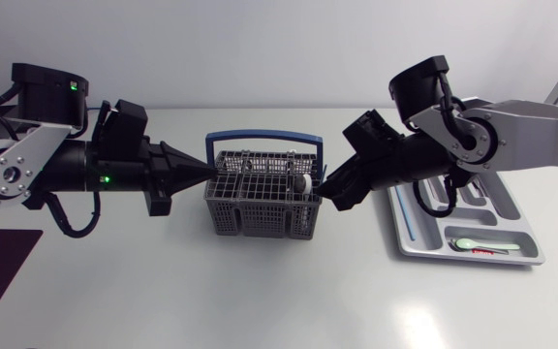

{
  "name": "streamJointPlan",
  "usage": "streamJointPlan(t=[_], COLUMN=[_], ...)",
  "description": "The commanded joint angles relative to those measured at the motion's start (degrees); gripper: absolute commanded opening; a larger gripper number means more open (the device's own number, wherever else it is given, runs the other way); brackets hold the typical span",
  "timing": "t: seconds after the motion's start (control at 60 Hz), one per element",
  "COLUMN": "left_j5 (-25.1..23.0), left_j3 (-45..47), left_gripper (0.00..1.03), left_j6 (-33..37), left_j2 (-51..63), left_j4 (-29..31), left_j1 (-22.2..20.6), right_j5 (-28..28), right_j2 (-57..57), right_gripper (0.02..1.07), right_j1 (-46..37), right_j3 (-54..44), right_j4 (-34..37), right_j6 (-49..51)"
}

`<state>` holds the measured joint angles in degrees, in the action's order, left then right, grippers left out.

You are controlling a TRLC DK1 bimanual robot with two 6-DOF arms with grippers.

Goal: Unload the cutlery basket into the drawer organizer.

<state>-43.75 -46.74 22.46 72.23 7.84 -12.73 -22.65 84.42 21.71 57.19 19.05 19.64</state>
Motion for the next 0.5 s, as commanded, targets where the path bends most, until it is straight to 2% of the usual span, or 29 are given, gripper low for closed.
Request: streamJointPlan(t=[0.0,0.217,0.383,0.483], left_j5=[0.33,1.12,1.21,1.30], left_j3=[1.21,1.48,1.48,1.57], left_gripper=[0.05,0.05,0.05,0.05], left_j6=[-0.92,-1.10,-1.10,-1.28], left_j2=[-0.95,-0.60,-0.24,-0.24], left_j4=[-0.01,-0.72,-0.89,-1.16], left_j1=[-0.89,-1.68,-1.77,-2.03], right_j5=[0.42,0.77,0.95,0.95], right_j2=[1.45,2.15,2.59,2.94], right_gripper=[0.50,0.29,0.26,0.16], right_j1=[0.52,0.96,0.87,0.87], right_j3=[1.87,2.66,2.40,2.23], right_j4=[-0.85,-0.85,-1.12,-1.56], right_j6=[-1.36,-1.80,-1.97,-1.88])
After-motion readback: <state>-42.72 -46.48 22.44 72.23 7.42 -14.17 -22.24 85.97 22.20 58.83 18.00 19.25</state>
